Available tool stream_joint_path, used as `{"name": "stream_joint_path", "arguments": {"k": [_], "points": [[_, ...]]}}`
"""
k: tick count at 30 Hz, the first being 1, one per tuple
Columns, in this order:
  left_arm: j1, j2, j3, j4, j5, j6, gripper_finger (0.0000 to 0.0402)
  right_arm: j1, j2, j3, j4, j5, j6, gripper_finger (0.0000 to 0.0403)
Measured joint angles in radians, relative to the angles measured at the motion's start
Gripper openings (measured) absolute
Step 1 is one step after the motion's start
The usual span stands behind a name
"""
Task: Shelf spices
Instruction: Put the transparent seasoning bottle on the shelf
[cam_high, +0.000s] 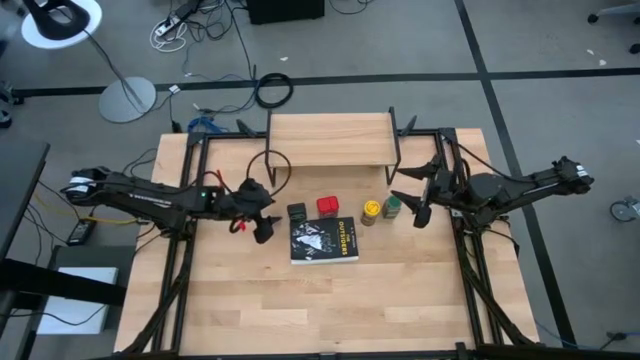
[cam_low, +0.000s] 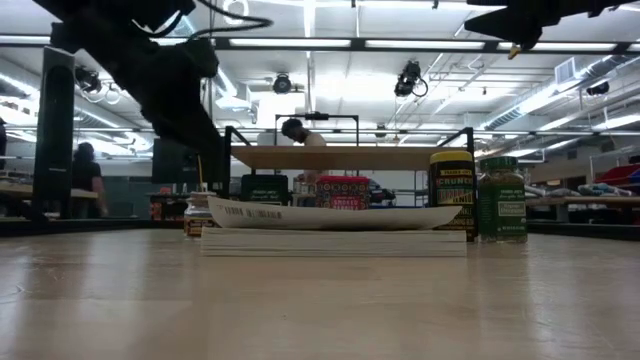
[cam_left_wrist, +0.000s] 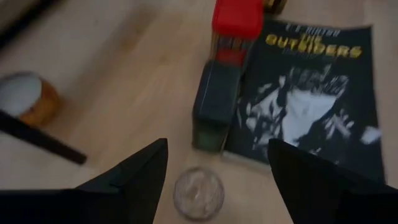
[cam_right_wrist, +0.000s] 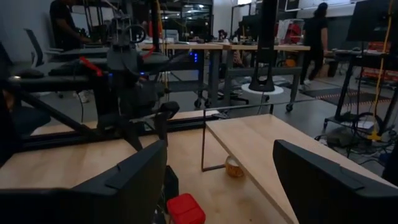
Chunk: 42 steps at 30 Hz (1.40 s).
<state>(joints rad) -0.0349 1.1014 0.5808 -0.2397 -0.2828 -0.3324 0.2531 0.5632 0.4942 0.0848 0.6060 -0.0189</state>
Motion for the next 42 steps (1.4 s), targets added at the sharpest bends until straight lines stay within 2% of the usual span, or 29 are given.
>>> {"name": "stream_joint_path", "arguments": {"k": [7, 25, 29, 34, 42], "points": [[0.0, 0.025, 0.0, -0.135, 0.001, -0.087, 0.0282, 0.0, 0.008, 0.0, 0.024, 0.001, -0.008, 0.0293], [0.0, 0.26, 0.0, 0.0, -0.004, -0.094, 0.0279, 0.0, 0.008, 0.001, 0.027, 0.002, -0.009, 0.0293], [0.0, 0.293, 0.0, 0.016, -0.009, -0.098, 0.025, 0.0, 0.008, 0.001, 0.027, 0.003, -0.01, 0.0293], [0.0, 0.298, 0.0, 0.037, -0.01, -0.09, 0.0172, 0.0, 0.008, 0.001, 0.033, 0.003, -0.01, 0.0293], [-0.001, 0.287, 0.008, 0.025, 0.011, -0.088, 0.0169, 0.0, 0.008, 0.001, 0.035, 0.003, -0.01, 0.0293]]}}
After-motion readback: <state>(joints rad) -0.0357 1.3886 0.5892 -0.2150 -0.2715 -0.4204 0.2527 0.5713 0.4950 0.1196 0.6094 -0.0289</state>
